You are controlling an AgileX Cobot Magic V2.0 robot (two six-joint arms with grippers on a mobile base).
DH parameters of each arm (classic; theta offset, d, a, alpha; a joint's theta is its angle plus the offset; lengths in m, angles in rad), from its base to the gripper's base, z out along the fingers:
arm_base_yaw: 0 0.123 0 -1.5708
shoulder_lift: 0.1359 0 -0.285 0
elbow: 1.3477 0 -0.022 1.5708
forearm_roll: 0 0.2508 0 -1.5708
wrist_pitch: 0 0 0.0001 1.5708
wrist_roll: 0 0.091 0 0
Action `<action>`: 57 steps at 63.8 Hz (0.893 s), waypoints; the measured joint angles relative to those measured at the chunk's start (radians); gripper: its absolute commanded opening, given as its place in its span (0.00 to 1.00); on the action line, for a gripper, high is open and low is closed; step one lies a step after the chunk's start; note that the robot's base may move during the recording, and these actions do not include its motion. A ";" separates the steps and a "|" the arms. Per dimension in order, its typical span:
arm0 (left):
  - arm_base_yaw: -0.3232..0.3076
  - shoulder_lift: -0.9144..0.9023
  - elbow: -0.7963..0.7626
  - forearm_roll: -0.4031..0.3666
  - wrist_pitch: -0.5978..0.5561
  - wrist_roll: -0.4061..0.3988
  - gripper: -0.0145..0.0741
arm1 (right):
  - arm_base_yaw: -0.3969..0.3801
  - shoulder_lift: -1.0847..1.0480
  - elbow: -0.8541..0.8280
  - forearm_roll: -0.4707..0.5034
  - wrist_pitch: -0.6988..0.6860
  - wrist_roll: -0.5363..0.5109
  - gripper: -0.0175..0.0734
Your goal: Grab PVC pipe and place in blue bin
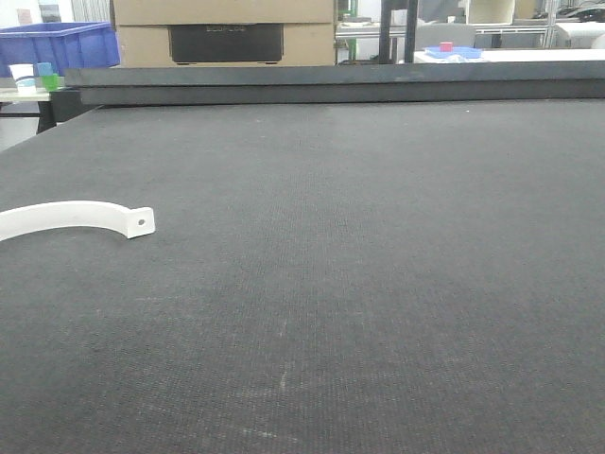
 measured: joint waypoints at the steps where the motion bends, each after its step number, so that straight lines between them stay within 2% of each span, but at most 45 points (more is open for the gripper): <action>1: 0.000 0.000 0.000 0.000 0.000 0.000 0.04 | 0.000 0.000 0.000 0.000 0.000 0.000 0.01; 45: 0.000 0.000 0.000 0.012 0.000 0.000 0.04 | 0.000 0.000 0.000 0.000 0.000 0.000 0.01; 57: 0.000 0.000 0.000 0.014 -0.069 0.000 0.04 | 0.000 0.000 0.000 0.000 -0.009 0.000 0.01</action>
